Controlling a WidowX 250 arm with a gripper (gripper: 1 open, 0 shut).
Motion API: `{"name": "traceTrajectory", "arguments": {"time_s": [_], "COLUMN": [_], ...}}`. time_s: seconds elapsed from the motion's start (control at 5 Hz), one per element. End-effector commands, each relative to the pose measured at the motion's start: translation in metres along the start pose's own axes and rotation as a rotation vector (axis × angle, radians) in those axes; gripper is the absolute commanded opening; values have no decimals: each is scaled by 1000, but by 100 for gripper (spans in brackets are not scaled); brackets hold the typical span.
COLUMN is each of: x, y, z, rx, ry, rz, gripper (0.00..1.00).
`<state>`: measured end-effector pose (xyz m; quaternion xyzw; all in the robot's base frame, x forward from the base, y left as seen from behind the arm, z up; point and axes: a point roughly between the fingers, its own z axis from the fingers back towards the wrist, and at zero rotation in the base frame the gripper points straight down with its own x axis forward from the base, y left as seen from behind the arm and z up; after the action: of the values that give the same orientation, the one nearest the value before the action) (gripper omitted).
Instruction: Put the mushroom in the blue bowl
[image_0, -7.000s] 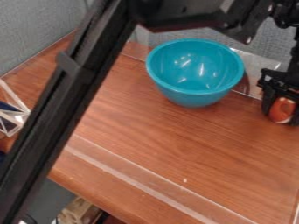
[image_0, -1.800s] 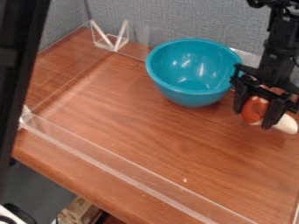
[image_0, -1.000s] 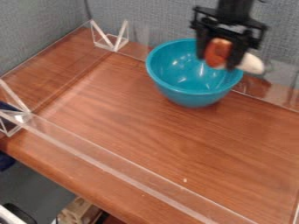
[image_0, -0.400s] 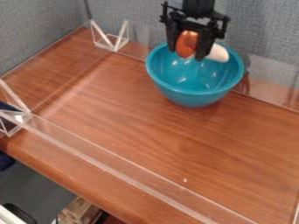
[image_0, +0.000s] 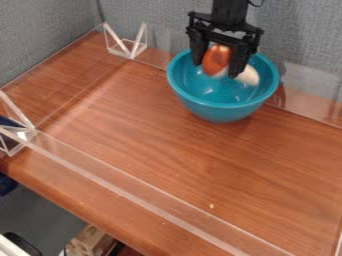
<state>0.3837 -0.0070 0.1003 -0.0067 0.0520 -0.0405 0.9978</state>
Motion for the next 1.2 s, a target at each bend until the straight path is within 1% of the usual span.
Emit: {"name": "traceTrajectory", "arguments": {"time_s": [0.0,1.0], "x": [4,-20], "y": [-6,1], "z": [25,59], "rx": [5,-3], "ry": [-75,-110], "rz": [-12,43], "gripper": [100,100]}}
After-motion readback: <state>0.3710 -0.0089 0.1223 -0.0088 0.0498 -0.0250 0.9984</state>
